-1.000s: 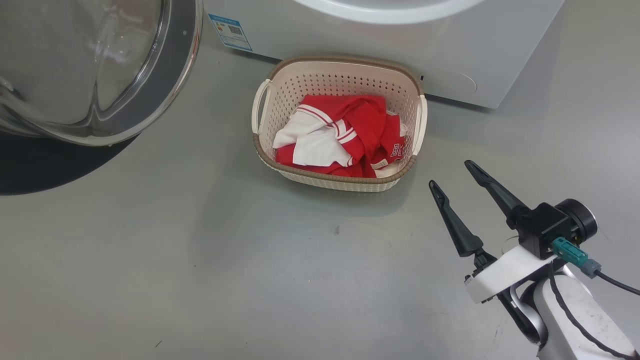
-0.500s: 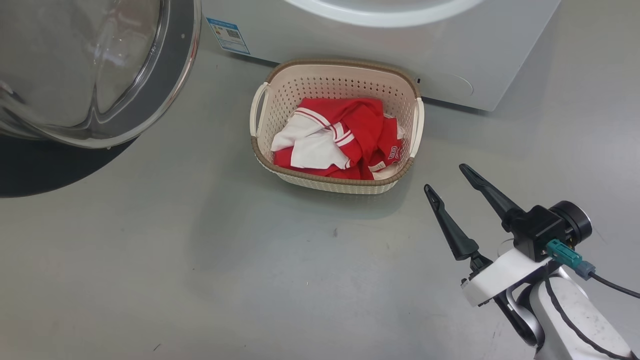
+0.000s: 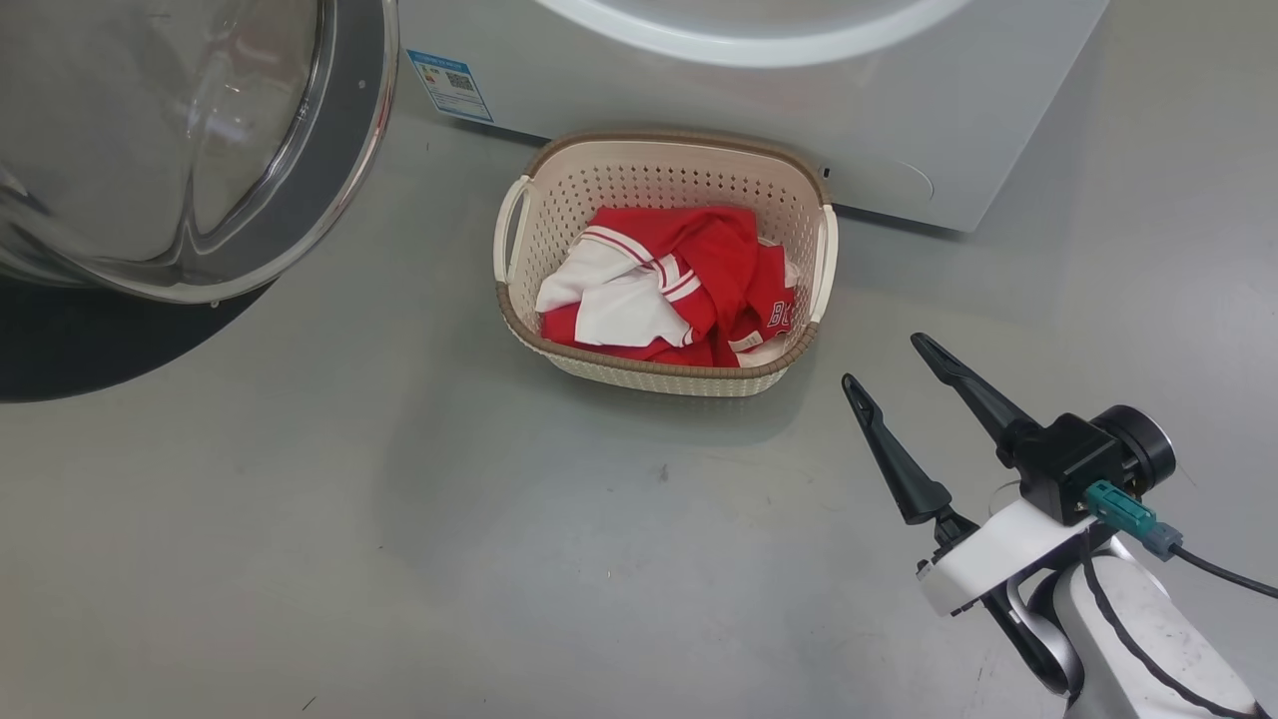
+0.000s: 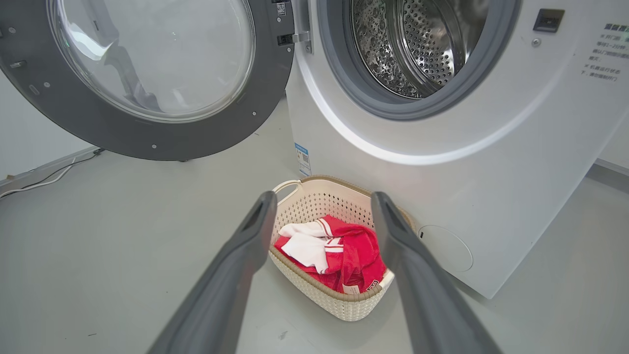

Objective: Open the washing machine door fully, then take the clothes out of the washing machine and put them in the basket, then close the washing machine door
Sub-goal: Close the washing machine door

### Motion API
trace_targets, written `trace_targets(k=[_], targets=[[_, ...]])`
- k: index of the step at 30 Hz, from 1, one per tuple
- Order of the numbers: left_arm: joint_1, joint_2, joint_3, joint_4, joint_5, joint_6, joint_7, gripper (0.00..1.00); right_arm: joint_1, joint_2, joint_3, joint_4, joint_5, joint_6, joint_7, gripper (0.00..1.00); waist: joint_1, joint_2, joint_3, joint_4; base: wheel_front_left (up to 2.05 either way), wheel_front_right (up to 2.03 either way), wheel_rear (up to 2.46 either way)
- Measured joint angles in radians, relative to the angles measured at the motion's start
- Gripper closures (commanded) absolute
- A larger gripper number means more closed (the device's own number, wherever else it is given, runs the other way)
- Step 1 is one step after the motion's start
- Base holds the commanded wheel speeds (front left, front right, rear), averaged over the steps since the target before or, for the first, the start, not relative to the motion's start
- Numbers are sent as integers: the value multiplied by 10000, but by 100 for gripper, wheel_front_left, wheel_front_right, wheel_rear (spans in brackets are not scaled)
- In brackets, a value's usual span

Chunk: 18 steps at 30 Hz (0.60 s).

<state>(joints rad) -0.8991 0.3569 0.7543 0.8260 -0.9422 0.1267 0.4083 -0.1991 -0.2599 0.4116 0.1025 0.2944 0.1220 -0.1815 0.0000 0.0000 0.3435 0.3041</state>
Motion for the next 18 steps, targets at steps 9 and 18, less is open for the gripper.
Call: trace_targets(k=[9, 18], targets=[[-102, 17, -128, 82, -163, 0, 644, 100, 0, -6, -12, 19, 38, 0, -2, 0, 0, 0, -38, -4, 0, 0, 0], [-141, 82, -115, 261, -326, 0, 1308, 100, 0, -13, -21, 35, 56, 0, -6, 0, 0, 0, -68, 44, 0, 0, 0]])
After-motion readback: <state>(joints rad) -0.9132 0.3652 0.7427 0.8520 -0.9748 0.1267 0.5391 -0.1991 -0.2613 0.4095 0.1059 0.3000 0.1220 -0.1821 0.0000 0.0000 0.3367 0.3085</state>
